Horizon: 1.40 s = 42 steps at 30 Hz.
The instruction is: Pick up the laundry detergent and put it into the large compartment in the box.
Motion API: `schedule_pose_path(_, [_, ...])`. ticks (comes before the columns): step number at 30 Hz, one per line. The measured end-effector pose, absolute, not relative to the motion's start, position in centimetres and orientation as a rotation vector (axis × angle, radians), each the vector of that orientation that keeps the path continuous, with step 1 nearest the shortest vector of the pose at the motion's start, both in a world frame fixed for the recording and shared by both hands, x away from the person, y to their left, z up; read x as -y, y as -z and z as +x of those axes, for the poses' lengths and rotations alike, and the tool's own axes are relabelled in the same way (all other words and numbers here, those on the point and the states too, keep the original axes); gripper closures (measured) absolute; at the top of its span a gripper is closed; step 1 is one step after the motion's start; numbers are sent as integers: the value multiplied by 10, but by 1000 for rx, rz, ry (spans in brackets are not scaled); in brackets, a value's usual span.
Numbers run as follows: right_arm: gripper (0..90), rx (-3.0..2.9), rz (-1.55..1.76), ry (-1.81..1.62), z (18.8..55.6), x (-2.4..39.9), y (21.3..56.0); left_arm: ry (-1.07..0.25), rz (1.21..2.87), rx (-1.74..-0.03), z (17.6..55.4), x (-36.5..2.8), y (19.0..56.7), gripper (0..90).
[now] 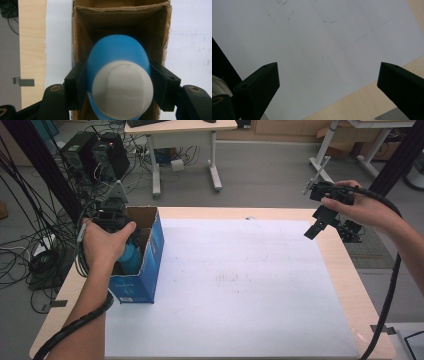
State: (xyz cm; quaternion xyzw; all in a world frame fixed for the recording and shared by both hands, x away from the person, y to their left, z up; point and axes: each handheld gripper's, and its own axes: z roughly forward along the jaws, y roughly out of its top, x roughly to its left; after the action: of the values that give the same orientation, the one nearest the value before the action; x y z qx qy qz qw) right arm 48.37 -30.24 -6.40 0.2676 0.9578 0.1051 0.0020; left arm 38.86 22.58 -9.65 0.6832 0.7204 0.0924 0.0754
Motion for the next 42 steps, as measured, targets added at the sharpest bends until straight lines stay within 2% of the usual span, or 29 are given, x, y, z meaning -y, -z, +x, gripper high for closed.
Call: schedule_pose_path(42, [45,-3012,857,-331,487,311,73,-258,2084,-2176,399,-218,122,379])
